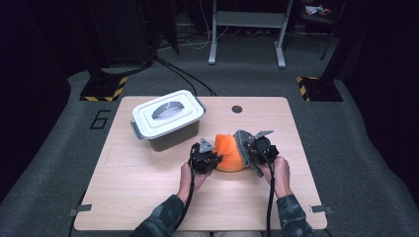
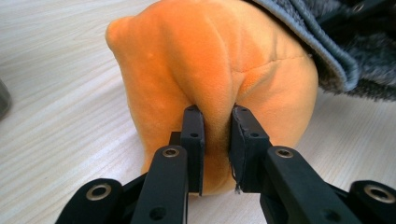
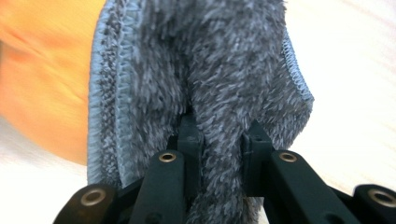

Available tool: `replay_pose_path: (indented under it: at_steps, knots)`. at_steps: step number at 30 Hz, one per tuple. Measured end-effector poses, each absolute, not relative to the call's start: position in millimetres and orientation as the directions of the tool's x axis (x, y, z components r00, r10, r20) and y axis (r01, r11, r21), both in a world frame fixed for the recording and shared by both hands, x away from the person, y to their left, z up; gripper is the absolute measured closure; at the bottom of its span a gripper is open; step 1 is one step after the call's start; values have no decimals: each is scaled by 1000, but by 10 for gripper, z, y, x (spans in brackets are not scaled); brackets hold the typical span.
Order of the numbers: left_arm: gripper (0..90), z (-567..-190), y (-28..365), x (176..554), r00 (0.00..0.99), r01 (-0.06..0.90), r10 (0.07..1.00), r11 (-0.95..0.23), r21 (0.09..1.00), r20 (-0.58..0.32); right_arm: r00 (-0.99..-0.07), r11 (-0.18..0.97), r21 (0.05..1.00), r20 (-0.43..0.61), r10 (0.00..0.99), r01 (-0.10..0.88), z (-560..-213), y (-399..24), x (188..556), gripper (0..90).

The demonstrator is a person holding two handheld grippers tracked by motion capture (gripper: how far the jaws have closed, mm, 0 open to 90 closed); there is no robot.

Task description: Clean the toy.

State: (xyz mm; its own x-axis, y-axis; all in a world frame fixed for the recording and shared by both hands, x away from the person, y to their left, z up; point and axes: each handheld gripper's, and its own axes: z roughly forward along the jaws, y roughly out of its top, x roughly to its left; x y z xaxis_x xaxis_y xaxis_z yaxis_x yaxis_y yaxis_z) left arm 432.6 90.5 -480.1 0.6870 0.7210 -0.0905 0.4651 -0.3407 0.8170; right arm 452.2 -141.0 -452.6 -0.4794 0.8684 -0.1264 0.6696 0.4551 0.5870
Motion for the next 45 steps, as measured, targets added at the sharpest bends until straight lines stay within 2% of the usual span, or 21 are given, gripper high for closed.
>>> replay_pose_path:
  at_steps: [9,13,19,24,28,32,39,45]
  knots:
    - [767,-4807,910,4328,685,467,722,-337,818,-94,-450,427,517,-87,889,742,-4844,-1505,4602,743]
    - [766,-4803,923,4327,686,470,722,-341,814,-93,-449,423,503,-77,890,753,-4785,-1561,4612,743]
    - [763,-4803,933,4334,685,473,722,-340,813,-97,-432,423,585,-134,892,692,-4405,-1625,4499,746]
    - [762,-4803,924,4335,683,475,724,-335,814,-100,-480,459,647,-161,863,609,-4087,-1419,4368,748]
    - [754,-4799,927,4336,686,472,722,-339,814,-97,-546,524,617,-175,819,588,-4129,-1186,4395,748]
    - [733,-4791,927,4341,690,468,717,-337,817,-99,-545,555,581,-216,810,595,-4289,-1086,4475,753]
    - [636,-4744,970,4335,692,451,713,-303,840,-114,-544,560,565,-219,810,606,-4341,-1113,4517,758]
    - [442,-4750,1042,4317,703,439,703,-310,843,-108,-539,548,572,-207,817,611,-4359,-1155,4562,759]
